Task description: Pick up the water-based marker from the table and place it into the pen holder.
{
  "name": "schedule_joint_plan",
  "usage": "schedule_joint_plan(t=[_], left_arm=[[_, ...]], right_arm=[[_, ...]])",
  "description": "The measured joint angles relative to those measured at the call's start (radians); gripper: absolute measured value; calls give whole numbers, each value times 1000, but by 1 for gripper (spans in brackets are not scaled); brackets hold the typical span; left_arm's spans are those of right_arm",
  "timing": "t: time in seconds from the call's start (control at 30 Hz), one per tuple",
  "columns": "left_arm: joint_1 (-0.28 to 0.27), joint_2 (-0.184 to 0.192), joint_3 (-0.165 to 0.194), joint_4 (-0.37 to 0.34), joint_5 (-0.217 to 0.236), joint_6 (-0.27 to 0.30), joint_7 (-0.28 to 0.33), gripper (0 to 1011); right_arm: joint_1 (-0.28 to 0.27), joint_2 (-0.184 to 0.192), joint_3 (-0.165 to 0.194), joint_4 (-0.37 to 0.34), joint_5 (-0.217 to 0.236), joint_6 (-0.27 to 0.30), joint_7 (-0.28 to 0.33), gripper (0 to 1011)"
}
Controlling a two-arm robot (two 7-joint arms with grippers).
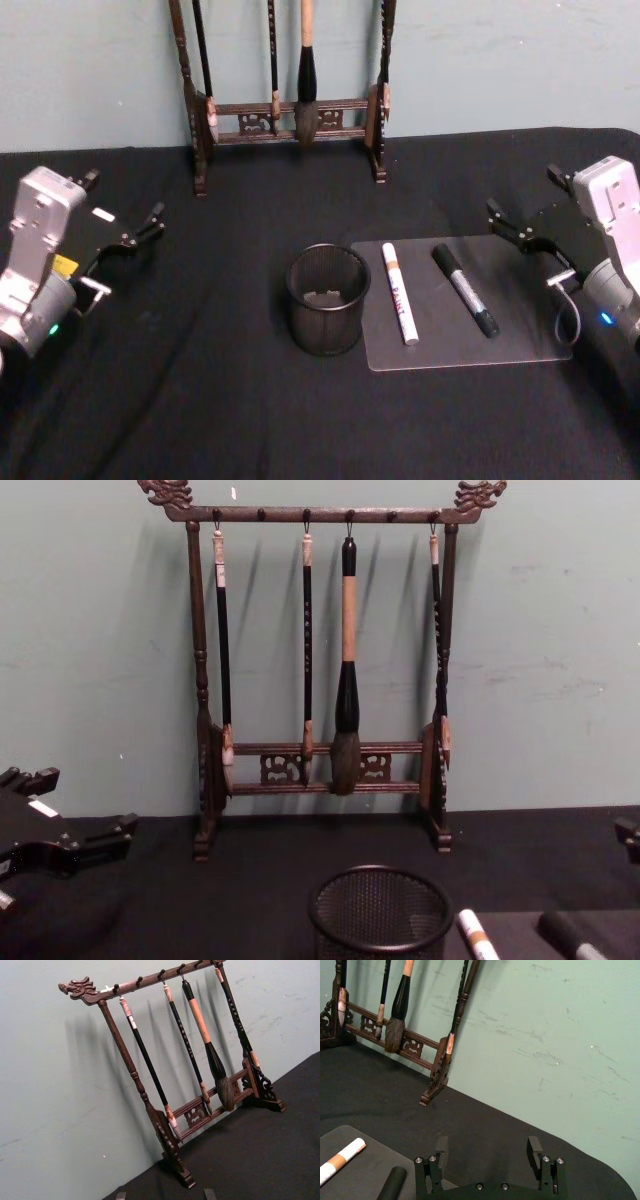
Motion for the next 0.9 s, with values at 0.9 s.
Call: schedule_joint_plan(t=[0.9], left_arm=[[0, 0, 0, 0, 0, 0, 0, 1001]], right_arm=[[0, 0, 0, 0, 0, 0, 0, 1002]])
